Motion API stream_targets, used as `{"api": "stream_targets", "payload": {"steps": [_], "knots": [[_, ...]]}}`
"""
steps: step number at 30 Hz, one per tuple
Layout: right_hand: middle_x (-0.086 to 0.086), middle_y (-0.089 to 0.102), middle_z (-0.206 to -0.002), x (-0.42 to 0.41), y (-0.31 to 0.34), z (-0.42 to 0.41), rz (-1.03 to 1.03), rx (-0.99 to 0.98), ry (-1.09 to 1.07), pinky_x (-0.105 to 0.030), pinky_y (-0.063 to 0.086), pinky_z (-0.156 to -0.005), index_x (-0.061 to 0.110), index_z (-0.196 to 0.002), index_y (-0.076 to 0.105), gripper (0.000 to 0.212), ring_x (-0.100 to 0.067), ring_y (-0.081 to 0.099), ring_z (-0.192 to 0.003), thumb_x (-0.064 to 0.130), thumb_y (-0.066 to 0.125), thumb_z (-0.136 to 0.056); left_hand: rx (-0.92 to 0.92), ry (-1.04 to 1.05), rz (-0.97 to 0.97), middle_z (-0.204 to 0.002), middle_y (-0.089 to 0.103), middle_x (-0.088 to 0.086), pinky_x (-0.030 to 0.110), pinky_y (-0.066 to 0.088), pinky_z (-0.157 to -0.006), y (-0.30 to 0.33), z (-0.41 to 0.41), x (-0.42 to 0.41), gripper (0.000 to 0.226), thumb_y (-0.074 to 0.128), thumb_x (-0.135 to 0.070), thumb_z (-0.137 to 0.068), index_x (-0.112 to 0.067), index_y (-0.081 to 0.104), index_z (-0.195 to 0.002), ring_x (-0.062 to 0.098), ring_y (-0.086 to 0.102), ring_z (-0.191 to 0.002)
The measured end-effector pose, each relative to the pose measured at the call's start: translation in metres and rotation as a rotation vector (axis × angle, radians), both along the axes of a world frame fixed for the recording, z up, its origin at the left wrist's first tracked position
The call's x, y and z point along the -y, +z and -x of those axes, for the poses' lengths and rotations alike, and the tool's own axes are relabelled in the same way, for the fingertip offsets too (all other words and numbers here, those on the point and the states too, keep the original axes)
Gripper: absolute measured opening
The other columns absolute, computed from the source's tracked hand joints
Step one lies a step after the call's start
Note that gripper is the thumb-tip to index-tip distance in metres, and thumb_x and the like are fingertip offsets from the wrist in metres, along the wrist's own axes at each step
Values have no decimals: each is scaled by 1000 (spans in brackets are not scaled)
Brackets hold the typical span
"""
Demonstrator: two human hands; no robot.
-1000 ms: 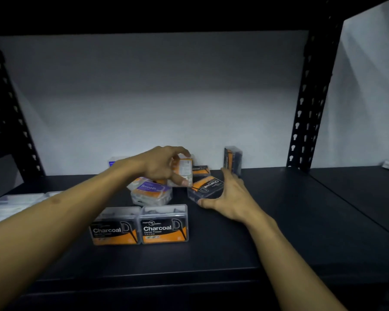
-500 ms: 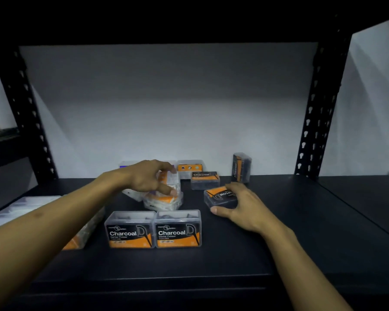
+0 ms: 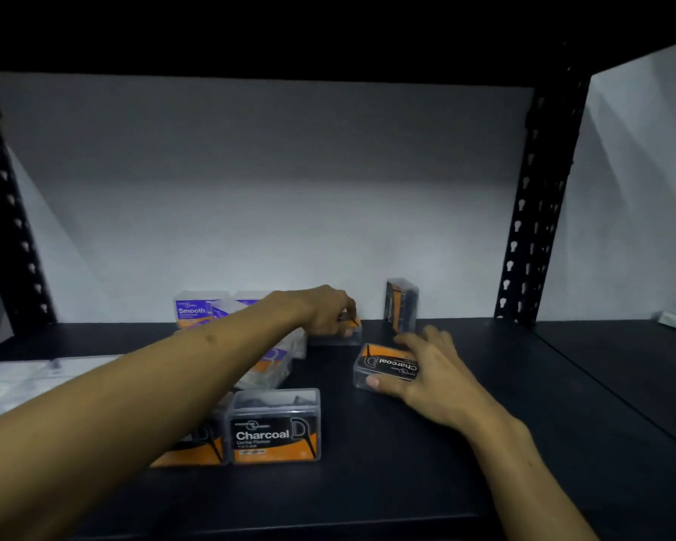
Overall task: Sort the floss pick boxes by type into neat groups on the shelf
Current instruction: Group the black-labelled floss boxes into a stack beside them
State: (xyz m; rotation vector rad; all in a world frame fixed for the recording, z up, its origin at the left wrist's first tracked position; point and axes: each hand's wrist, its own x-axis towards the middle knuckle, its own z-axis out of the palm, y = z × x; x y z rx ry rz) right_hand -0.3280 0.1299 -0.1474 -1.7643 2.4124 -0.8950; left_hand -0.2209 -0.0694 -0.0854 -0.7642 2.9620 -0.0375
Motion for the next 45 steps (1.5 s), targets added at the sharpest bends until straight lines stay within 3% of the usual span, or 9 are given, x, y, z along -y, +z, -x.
{"api": "stream_targets", "payload": {"steps": [8, 13, 22, 26, 29, 33, 36, 39, 45], "knots": [[1, 52, -126, -10, -3, 0, -62, 32, 41, -38, 42, -104, 22, -140, 49, 62, -17, 46, -121, 63, 52, -93, -21, 72, -51, -135, 57, 9, 37, 45, -100, 3, 10, 6, 75, 77, -43, -81, -15, 44, -142, 29, 56, -120], [5, 65, -103, -16, 3, 2, -31, 137, 0, -32, 53, -79, 24, -110, 60, 52, -10, 62, -92, 63, 70, -79, -43, 30, -105, -104, 59, 4, 26, 42, -78, 6, 7, -6, 69, 85, -45, -71, -9, 59, -124, 22, 55, -94], [6, 61, -93, -30, 15, 2, -30, 280, -27, -29, 48, -62, 22, -98, 47, 58, -10, 60, -78, 45, 89, -65, -176, -91, -213, -86, 64, 4, 33, 43, -63, -11, -16, -32, 71, 89, -36, -67, -25, 38, -115, 19, 56, -75], [6, 61, -116, -27, 14, -2, 2, 342, 4, -32, 53, -84, 29, -136, 44, 86, -14, 62, -100, 39, 91, -64, -233, -122, -183, -106, 66, 2, 35, 49, -81, -7, -28, -38, 66, 82, -36, -77, -21, 45, -130, 20, 60, -94], [-3, 53, -134, -21, 12, -5, 77, 353, 35, -35, 46, -103, 39, -157, 23, 105, -20, 57, -119, 34, 86, -73, -269, -126, -182, -117, 64, 3, 40, 49, -93, -3, -39, -37, 58, 76, -31, -84, -18, 48, -133, 23, 59, -105], [-4, 58, -128, -12, 8, -7, 147, 432, 9, -31, 48, -99, 35, -142, 50, 68, -17, 61, -112, 30, 80, -81, -309, -112, -182, -111, 66, 3, 35, 49, -88, 5, -55, -35, 49, 73, -23, -87, -18, 51, -130, 23, 60, -98], [-1, 67, -107, -13, 10, -10, 189, 545, 36, -26, 53, -78, 24, -115, 60, 41, -15, 68, -95, 16, 81, -81, -346, -86, -204, -106, 66, 0, 31, 48, -83, 16, -68, -31, 48, 73, -22, -87, -20, 50, -130, 20, 61, -94], [0, 71, -96, -16, 13, -16, 243, 628, 70, -28, 53, -67, 21, -105, 46, 40, -16, 69, -85, 10, 79, -84, -363, -73, -202, -102, 65, -3, 25, 45, -75, 24, -81, -27, 50, 74, -22, -87, -21, 50, -131, 15, 60, -87], [5, 68, -121, -12, 14, -32, 314, 681, 205, -39, 59, -92, 43, -135, 50, 61, -10, 70, -107, 10, 73, -89, -404, -103, -245, -101, 69, -4, 32, 53, -82, 27, -101, -30, 49, 76, -29, -85, -25, 55, -129, 15, 65, -89]]}}
